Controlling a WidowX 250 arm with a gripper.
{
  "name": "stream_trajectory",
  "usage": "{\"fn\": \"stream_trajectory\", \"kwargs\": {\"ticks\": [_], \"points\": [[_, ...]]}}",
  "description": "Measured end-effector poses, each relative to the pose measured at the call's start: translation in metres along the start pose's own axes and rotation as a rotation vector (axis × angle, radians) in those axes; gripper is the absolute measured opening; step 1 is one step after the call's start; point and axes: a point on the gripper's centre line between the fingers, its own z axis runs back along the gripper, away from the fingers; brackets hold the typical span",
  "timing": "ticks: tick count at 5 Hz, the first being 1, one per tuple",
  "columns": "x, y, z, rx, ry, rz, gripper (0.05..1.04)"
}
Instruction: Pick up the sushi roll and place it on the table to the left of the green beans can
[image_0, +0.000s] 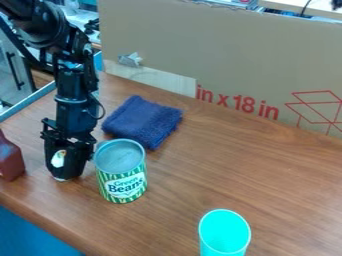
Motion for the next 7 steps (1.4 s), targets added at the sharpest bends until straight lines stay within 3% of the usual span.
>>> {"fn": "stream_trajectory", "kwargs": {"ticks": [1,2,3,4,5,6,7], "points": [[-0.001,0.002,0.002,-0.007,-0.029,0.018,0.919],[-0.011,0.011,0.015,-0.029,-0.087,0.030,1.011],[-0.015,0.005,0.037,-0.040,-0.164,-0.017,1.007],[-0.015,-0.008,0.060,-0.089,-0.248,-0.105,1.003],[-0.005,-0.013,0.087,-0.105,-0.302,-0.155,1.002],[-0.003,-0.018,0.116,-0.047,-0.350,-0.194,1.002],[0.002,-0.025,0.128,0.066,-0.332,-0.165,1.001]]}}
